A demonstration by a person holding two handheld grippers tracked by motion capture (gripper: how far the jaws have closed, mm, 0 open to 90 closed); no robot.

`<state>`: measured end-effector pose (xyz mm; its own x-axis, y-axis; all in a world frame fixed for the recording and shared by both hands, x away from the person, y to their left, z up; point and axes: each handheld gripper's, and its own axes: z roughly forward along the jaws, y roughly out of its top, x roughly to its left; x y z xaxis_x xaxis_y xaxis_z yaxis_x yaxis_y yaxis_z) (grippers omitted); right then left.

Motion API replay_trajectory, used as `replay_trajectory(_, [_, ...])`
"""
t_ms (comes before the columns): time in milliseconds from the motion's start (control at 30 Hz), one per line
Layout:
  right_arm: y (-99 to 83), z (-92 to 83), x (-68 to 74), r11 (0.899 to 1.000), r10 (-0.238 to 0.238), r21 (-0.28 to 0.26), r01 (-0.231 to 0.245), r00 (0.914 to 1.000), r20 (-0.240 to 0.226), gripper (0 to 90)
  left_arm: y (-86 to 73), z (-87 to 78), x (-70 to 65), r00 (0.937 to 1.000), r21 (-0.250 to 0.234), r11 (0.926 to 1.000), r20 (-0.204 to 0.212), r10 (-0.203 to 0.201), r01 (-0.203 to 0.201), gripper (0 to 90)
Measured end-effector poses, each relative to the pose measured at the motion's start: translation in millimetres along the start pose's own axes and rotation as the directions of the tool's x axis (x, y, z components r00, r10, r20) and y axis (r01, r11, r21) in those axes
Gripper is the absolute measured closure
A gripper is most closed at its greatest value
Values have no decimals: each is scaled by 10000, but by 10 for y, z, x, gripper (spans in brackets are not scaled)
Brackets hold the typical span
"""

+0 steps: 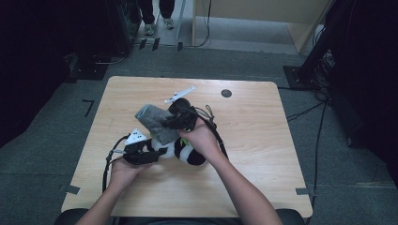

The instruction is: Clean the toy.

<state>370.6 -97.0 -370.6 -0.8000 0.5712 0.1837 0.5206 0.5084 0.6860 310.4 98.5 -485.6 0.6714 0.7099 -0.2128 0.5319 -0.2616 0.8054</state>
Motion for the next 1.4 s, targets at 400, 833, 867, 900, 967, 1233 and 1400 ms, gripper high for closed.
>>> replay_trajectory(400, [-199,314,91,9915,-859,991,846,9963,88,808,9,15,-21,9998,384,9991,-145,159,-154,370])
replay_trajectory(833, [-318,70,-271,9973,-210,725,125,9929,1173,810,10,20,-2,10000,380,9993,-17,61,-60,371])
replay_trajectory(867, [-371,64,-356,9963,-1,850,-116,9906,1370,812,8,21,-6,10000,356,9994,-7,21,-20,371])
replay_trajectory(900, [-425,57,-434,9964,270,761,-368,9916,1262,812,11,22,-6,10000,342,9994,-5,42,-41,371])
replay_trajectory(967, [-501,25,-546,9963,696,431,-744,9922,1037,813,19,25,-10,10000,307,9995,15,-7,6,370])
replay_trajectory(1233, [-453,-194,-532,9985,543,-136,-527,9783,1997,815,12,15,7,10000,383,9993,41,-41,39,365])
replay_trajectory(1400, [-360,-555,-410,9917,643,-1200,-467,9870,1470,815,22,18,13,9998,333,9992,63,-208,206,364])
